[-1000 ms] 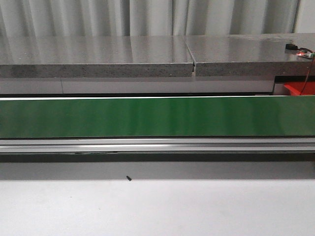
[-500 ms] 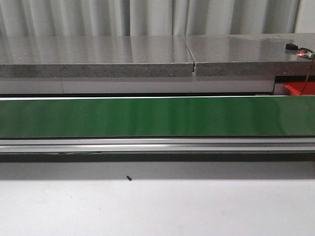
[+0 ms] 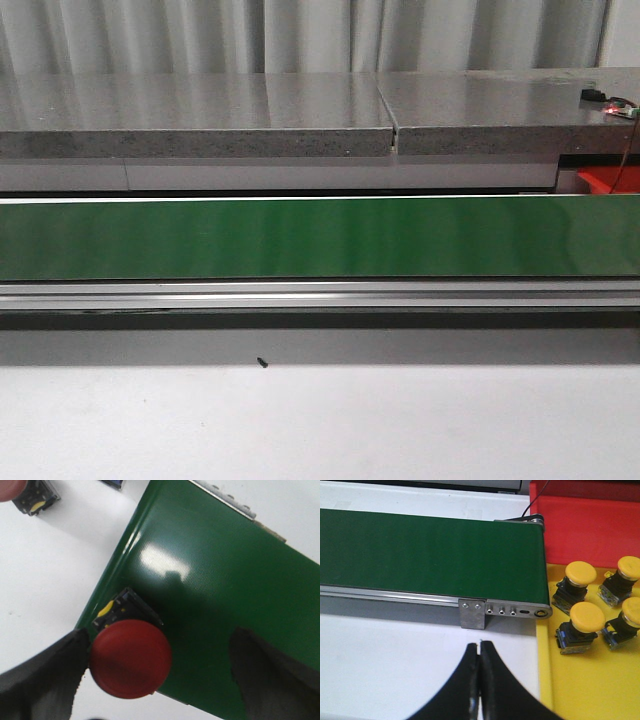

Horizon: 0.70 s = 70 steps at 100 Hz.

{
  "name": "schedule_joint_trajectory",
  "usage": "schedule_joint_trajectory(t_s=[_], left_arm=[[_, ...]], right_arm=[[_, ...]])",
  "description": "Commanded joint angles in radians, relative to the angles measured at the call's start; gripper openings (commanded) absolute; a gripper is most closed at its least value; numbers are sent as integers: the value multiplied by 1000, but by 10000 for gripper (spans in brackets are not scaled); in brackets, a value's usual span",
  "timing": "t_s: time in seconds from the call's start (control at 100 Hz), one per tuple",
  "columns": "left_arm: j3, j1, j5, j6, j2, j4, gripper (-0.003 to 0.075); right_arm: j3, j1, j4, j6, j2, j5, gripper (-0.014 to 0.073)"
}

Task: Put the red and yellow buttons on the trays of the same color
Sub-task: 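Set the red button on the green belt and open the left gripper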

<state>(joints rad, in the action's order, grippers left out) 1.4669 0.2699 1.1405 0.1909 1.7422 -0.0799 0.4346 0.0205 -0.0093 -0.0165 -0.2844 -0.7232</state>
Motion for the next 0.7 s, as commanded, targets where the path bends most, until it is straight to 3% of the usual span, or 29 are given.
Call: schedule_joint_trajectory(t_s=[0.0,0.19,0.44,0.69], left_arm=[[53,-4,-7,-2,-65,-21,606],[129,0,25,-3,-104,-5,606],[214,8,44,4,-113,175,599],[214,152,85,-11,-63,124,599]], right_arm=[[24,0,-3,9,-8,72,-67],[24,0,-3,9,-8,72,-67],[24,0,-3,9,-8,72,-67],[24,0,-3,9,-8,72,-67]])
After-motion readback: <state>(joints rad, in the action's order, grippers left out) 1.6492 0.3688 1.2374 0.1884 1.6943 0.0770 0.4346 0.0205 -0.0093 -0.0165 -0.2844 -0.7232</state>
